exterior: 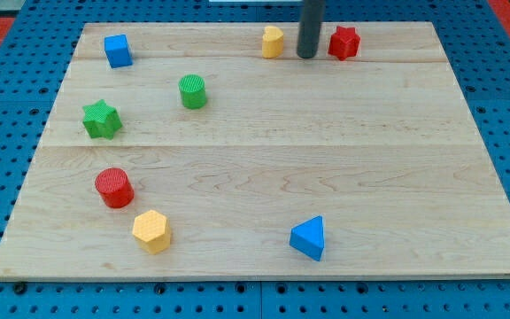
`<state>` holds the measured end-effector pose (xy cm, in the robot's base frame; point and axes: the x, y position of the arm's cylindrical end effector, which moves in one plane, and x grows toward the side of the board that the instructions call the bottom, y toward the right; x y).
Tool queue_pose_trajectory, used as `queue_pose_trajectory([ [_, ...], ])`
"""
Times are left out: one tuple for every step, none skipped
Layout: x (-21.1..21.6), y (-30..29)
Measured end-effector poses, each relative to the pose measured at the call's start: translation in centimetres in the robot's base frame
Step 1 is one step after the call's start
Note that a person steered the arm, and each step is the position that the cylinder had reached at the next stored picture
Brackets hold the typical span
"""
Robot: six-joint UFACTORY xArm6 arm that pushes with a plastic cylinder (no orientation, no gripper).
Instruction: Push the heart towards the green circle
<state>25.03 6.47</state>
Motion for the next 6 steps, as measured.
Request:
queue_pose_trajectory([
  [-2.6,1.9],
  [-3.4,-0.2],
  [0.2,-5.3],
  [2.4,-8.2],
  [0.3,-5.7],
  [0.0,-4.7],
])
